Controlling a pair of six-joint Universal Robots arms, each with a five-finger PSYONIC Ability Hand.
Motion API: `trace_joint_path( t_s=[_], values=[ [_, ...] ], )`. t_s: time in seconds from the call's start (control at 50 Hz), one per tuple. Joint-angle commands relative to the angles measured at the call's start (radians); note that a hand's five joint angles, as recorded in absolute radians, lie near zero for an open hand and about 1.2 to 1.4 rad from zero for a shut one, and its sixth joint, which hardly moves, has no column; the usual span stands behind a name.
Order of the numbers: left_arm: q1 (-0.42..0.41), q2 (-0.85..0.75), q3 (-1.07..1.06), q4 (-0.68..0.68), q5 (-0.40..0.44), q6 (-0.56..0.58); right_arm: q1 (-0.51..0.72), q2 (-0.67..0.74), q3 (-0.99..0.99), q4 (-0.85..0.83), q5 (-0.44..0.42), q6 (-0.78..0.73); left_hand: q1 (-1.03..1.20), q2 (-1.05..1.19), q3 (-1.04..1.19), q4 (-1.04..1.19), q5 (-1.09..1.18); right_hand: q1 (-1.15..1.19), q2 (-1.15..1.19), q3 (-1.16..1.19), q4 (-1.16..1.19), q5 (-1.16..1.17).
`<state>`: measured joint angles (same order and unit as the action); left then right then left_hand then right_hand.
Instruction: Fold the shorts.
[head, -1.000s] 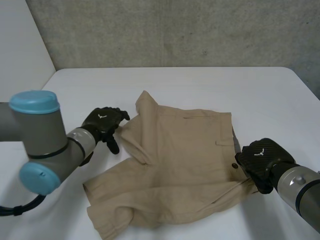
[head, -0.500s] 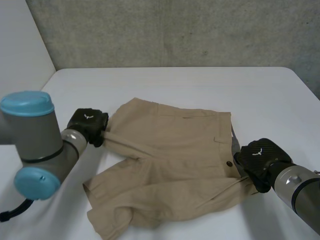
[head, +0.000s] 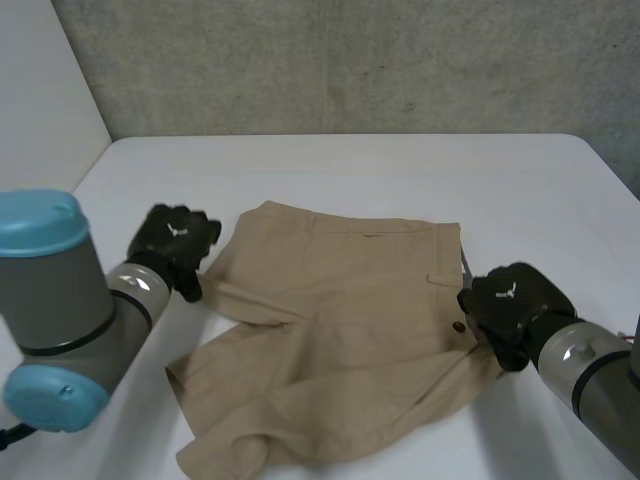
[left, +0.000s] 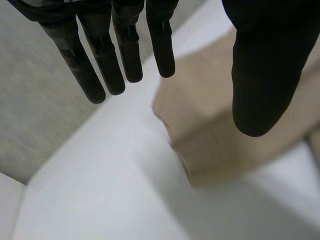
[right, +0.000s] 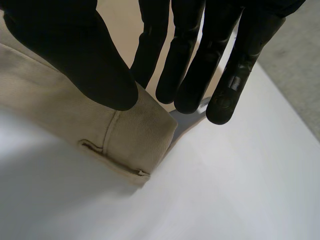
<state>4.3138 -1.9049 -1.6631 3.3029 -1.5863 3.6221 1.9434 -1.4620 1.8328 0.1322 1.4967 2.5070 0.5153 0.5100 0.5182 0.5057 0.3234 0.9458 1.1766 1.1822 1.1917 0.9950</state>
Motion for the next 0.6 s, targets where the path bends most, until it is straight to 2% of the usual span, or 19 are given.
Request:
trace_joint_path(
  t_s=[0.02,0.12,0.32,0.46,0.6],
  values=[
    [-0.038,0.202,-0.085,-0.017,-0.024,-0.13,0.003,0.009,-0.067,-0.025,0.002,0.075,0.036,0.041,0.033,0.045,0.053,0.45,0.22,0.214,0.205,0.227],
    [-0.121,0.343,-0.148,-0.109,-0.035,-0.301,0.022,0.051,-0.109,-0.034,0.019,0.102,0.048,0.053,0.045,0.057,0.065,0.45,0.22,0.214,0.205,0.227],
    [-0.14,0.415,-0.201,-0.405,-0.032,-0.502,0.062,0.12,-0.164,-0.085,0.099,0.105,0.048,0.053,0.045,0.057,0.065,0.45,0.22,0.214,0.205,0.227],
    [-0.147,0.441,-0.263,-0.439,-0.037,-0.597,0.074,0.132,-0.165,-0.089,0.103,0.11,0.045,0.05,0.042,0.054,0.062,0.45,0.22,0.214,0.205,0.227],
    [-0.18,0.414,-0.329,-0.399,-0.037,-0.617,0.085,0.127,-0.158,-0.089,0.103,0.112,0.053,0.059,0.051,0.063,0.071,0.45,0.22,0.214,0.205,0.227]
  ],
)
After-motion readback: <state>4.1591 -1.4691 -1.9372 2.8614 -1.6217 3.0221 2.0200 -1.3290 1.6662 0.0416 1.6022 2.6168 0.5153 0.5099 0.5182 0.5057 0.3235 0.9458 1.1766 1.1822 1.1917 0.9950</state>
